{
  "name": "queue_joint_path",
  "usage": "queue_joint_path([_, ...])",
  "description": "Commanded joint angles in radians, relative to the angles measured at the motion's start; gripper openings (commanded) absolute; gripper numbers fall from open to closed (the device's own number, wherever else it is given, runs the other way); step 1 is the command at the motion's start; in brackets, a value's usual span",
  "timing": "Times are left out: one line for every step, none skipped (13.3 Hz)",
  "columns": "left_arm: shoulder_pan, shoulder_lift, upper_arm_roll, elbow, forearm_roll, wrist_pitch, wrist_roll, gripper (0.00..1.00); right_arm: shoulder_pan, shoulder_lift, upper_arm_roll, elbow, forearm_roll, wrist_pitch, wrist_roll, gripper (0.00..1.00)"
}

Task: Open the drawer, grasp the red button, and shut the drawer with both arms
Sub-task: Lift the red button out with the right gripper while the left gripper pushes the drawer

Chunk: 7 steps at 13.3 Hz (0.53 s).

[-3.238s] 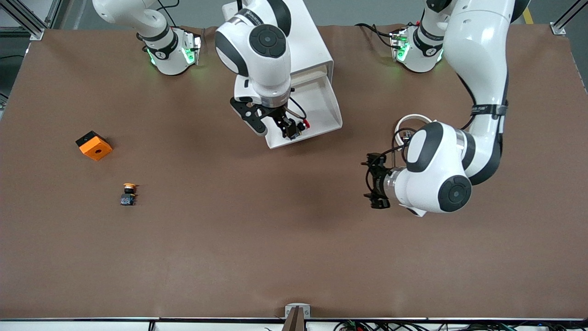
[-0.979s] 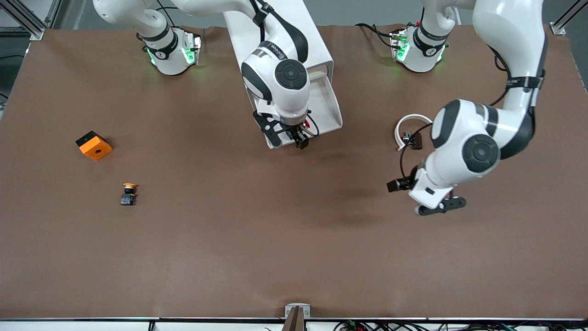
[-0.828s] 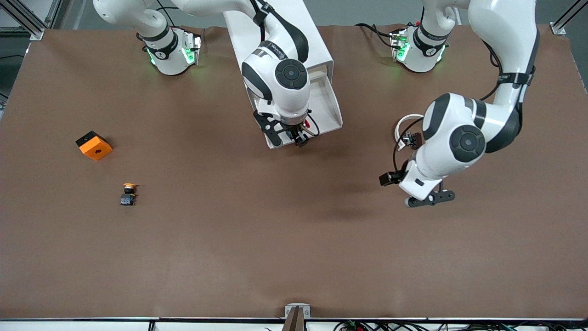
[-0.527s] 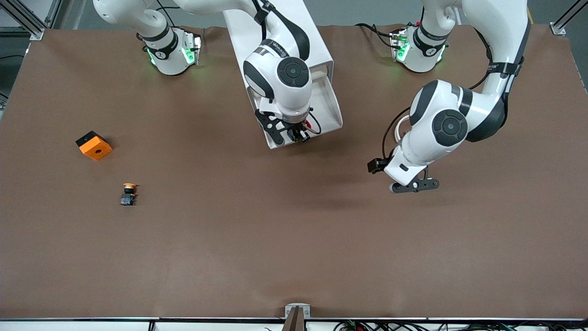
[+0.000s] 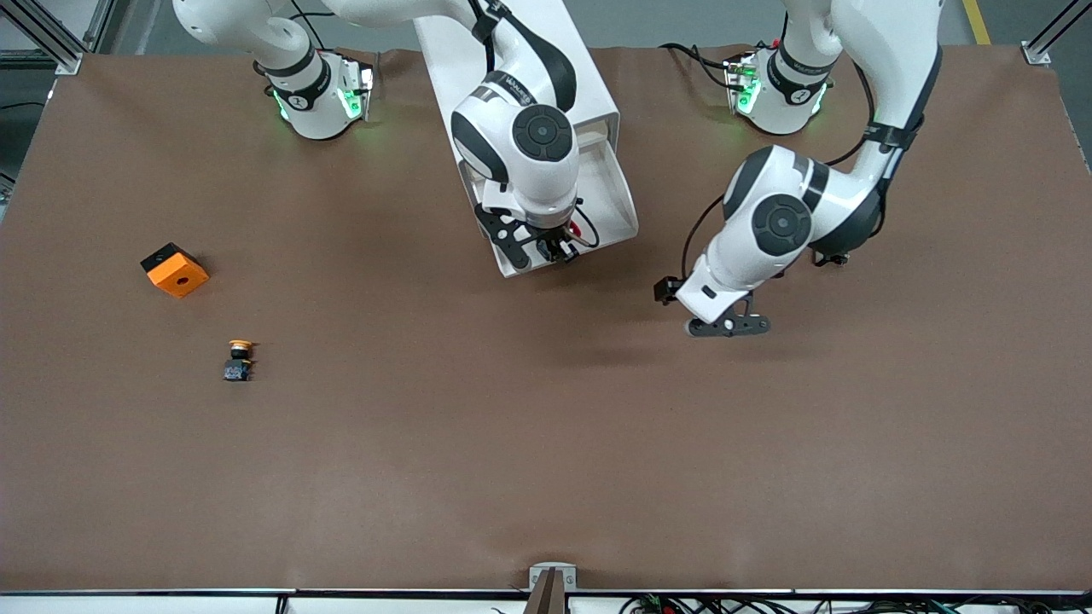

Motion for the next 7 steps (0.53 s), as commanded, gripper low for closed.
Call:
queue_joint_path([0.000,-0.028,-0.055,-0.030,0.021,0.014,-0.089,1.00,-0.087,-0.011,0.002,0.095,0.045,-0.135,-0.194,0.00])
queue_joint_path([0.000,-0.022,-0.064,-0.028,0.020,0.020,-0.099,1.00,-0.116,-0.035,-0.001,0.103,0.045,-0.173,-0.283,0.00])
queue_joint_path([-0.003,-0.014,-0.078,-0.030,0.010,0.035,-0.130,1.00,-0.149,-0.060,-0.002,0.102,0.042,-0.187,-0.373,0.00])
queue_joint_path([-0.005,0.002,-0.096,-0.027,0.010,0.048,-0.197,1.00,-0.185,-0.075,-0.002,0.102,0.040,-0.208,-0.458,0.00])
queue_joint_path([-0.011,0.013,-0.113,-0.027,0.010,0.060,-0.254,1.00,-0.228,-0.089,-0.004,0.102,0.034,-0.244,-0.547,0.00])
queue_joint_path([-0.024,0.025,-0.121,-0.027,0.010,0.064,-0.297,1.00,-0.258,-0.097,-0.005,0.099,0.028,-0.255,-0.629,0.00])
queue_joint_path([-0.044,0.036,-0.123,-0.027,0.010,0.066,-0.329,1.00,-0.296,-0.111,-0.008,0.088,0.003,-0.256,-0.724,0.00])
